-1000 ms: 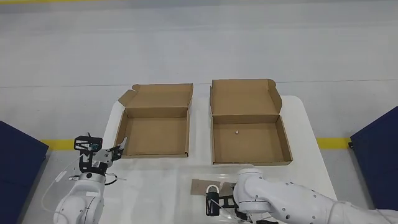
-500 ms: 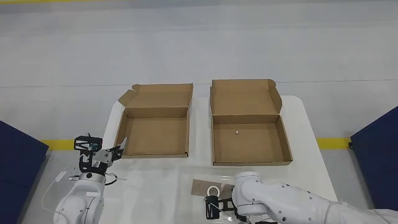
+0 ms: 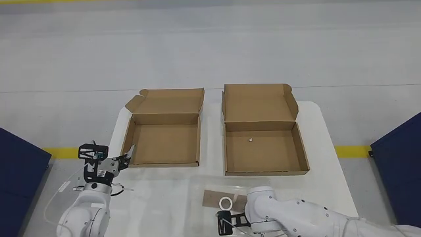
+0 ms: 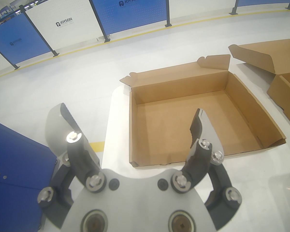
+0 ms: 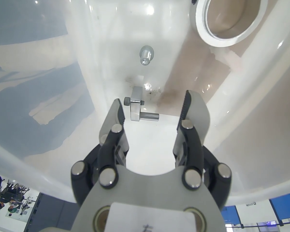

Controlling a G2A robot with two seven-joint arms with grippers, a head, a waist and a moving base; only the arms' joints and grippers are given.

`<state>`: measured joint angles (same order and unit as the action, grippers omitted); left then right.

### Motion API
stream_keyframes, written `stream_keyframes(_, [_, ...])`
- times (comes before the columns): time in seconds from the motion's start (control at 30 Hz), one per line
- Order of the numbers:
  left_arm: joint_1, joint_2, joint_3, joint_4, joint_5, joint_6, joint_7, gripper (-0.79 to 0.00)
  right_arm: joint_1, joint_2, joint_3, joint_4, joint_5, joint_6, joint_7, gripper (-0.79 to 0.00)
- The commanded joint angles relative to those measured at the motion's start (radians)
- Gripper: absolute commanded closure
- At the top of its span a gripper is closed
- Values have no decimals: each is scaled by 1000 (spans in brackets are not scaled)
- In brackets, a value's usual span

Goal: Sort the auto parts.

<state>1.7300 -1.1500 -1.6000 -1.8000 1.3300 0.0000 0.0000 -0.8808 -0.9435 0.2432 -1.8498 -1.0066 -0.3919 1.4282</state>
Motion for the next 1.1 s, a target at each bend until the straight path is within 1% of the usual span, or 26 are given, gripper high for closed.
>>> stream_keyframes(0.0, [0,0,0,0,0,0,0,-785,0,0,-3,0,-1,1,1,-268])
stream_keyframes(0.1, [0,0,0,0,0,0,0,-785,2,-1,-7,4,-2,2,2,-243])
stream_keyframes(0.27, [0,0,0,0,0,0,0,-785,3,-4,-13,8,-2,3,3,-240])
stream_keyframes(0.33, [0,0,0,0,0,0,0,-785,4,-5,-17,8,-1,5,5,-222])
stream_keyframes(0.37, [0,0,0,0,0,0,0,-785,5,-5,-19,8,-2,6,6,-175])
stream_keyframes(0.4, [0,0,0,0,0,0,0,-785,6,-6,-20,9,-2,8,8,0])
stream_keyframes(0.97, [0,0,0,0,0,0,0,-785,-16,-10,4,-2,-45,5,5,0])
stream_keyframes(1.0, [0,0,0,0,0,0,0,-785,-16,-10,4,-1,-44,3,3,-68])
stream_keyframes(1.03, [0,0,0,0,0,0,0,-785,-16,-11,3,-1,-43,1,0,-256])
stream_keyframes(1.07, [0,0,0,0,0,0,0,-785,-15,-11,2,-1,-45,0,0,-314])
